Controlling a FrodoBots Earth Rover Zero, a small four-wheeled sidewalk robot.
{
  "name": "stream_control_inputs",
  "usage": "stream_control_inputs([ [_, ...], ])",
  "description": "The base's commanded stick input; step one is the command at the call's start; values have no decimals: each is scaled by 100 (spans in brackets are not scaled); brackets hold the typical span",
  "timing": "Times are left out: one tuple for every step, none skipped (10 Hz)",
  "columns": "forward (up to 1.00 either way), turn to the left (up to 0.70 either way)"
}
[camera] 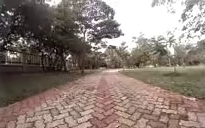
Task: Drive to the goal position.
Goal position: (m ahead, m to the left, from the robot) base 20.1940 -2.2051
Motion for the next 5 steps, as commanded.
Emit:
stream_control_inputs([
  [70,1],
  [70,1],
  [70,1],
  [70,1],
  [70,1],
])
